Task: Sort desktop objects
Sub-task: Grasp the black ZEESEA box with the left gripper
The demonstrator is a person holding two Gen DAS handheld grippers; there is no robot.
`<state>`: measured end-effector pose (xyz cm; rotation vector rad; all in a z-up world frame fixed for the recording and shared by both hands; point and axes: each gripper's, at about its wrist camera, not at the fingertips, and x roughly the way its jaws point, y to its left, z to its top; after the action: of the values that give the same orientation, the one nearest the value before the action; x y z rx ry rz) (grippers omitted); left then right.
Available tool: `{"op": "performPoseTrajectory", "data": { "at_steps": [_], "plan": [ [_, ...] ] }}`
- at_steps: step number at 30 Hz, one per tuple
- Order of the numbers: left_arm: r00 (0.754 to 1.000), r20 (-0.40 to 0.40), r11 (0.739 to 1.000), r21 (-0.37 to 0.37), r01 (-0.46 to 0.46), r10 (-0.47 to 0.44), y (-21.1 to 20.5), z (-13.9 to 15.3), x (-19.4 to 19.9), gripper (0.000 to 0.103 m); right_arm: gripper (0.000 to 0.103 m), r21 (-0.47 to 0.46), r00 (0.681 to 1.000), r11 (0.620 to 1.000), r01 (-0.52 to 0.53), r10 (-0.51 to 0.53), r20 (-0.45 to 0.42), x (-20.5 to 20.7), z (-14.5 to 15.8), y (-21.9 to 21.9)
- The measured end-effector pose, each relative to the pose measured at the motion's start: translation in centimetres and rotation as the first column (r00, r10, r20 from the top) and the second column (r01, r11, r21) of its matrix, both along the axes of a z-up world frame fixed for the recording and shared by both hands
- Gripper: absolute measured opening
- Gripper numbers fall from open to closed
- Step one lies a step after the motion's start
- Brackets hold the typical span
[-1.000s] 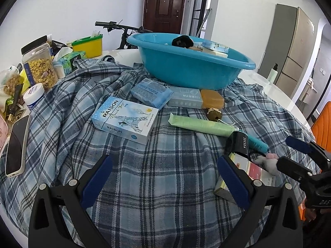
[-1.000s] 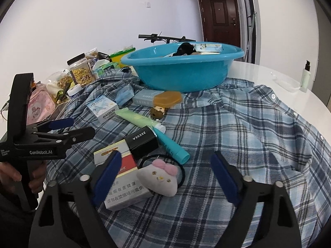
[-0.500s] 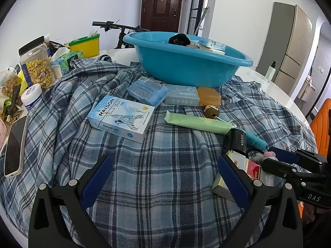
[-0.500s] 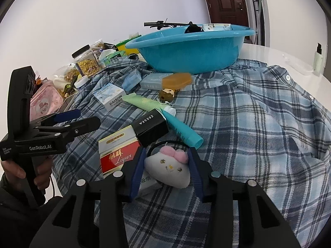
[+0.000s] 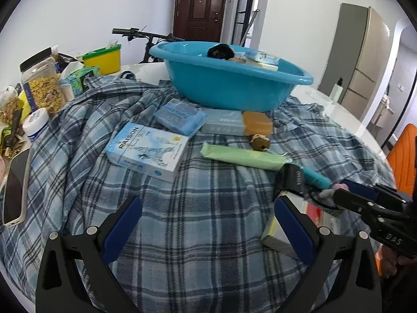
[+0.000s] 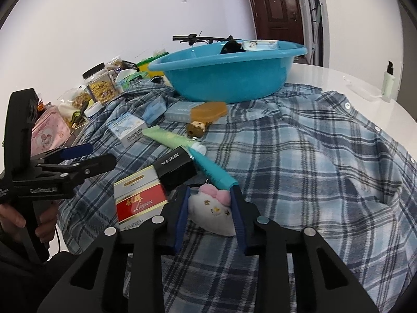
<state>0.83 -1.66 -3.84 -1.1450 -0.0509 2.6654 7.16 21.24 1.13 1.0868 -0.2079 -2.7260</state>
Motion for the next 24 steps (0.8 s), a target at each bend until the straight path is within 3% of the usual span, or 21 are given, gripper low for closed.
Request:
{"op": "performPoseTrajectory", "data": {
  "at_steps": [7,24],
  "plan": [
    [0.995,0.003,0.994,0.03,0.103,-0.103,2.1,0.9,-0.6,0.103,0.03,0.012,0.999,0.999,0.049,-0.048,-0.025,0.3,0.5,1.0],
    [0.948,0.048,0.946,-0.058,0.319,-0.316,8.2,0.2,-3.6,0.102,0.03,0.102,0.98,0.98,0.173,-0.16,-0.12,0.6,2.4,4.1]
  ]
}}
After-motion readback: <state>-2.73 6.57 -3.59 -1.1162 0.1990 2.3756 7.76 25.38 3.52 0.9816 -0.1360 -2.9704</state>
